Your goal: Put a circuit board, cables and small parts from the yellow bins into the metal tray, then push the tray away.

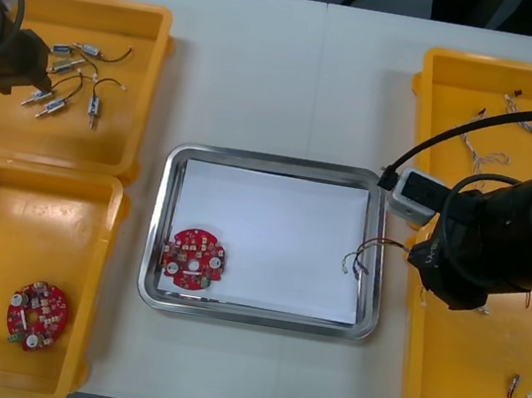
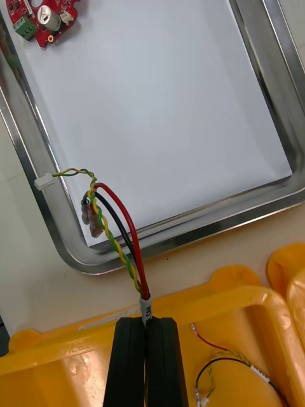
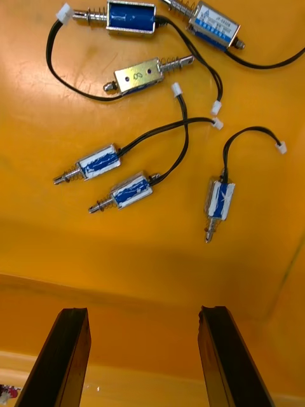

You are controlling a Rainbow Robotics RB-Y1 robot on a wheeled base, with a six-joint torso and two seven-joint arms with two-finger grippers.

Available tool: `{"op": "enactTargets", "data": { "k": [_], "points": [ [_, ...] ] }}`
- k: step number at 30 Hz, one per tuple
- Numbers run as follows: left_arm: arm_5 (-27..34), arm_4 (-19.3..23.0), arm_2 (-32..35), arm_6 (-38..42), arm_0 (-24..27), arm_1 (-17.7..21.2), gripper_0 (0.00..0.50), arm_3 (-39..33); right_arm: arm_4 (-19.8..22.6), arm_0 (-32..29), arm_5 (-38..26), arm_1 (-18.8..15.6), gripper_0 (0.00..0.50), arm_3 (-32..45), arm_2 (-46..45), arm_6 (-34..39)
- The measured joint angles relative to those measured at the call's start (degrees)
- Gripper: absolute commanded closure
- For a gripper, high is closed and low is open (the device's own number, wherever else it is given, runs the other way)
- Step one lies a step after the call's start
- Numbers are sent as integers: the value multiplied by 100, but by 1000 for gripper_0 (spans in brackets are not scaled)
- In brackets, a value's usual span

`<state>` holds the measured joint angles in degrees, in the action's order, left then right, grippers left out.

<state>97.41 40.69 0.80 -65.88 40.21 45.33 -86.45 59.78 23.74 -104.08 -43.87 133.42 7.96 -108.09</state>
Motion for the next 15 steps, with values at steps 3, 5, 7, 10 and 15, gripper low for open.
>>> {"op": "enactTargets", "data": {
  "k": [3,5,7,10,15],
  "points": [
    [-16,-83,0,0,152,-92,0,143,-99,199,104,0,500,-32,373,0],
    [-71,-140,0,-4,205,-137,0,163,-110,376,193,0,500,-138,653,0],
    [-161,-157,0,-30,222,-142,0,165,-121,557,294,0,500,-284,929,0],
    [-222,-157,0,-362,224,-141,0,190,-175,828,440,0,500,-475,1339,0],
    [-237,-117,0,-2113,224,-110,0,265,-497,1206,618,-1,500,-563,2007,0]
  ]
}}
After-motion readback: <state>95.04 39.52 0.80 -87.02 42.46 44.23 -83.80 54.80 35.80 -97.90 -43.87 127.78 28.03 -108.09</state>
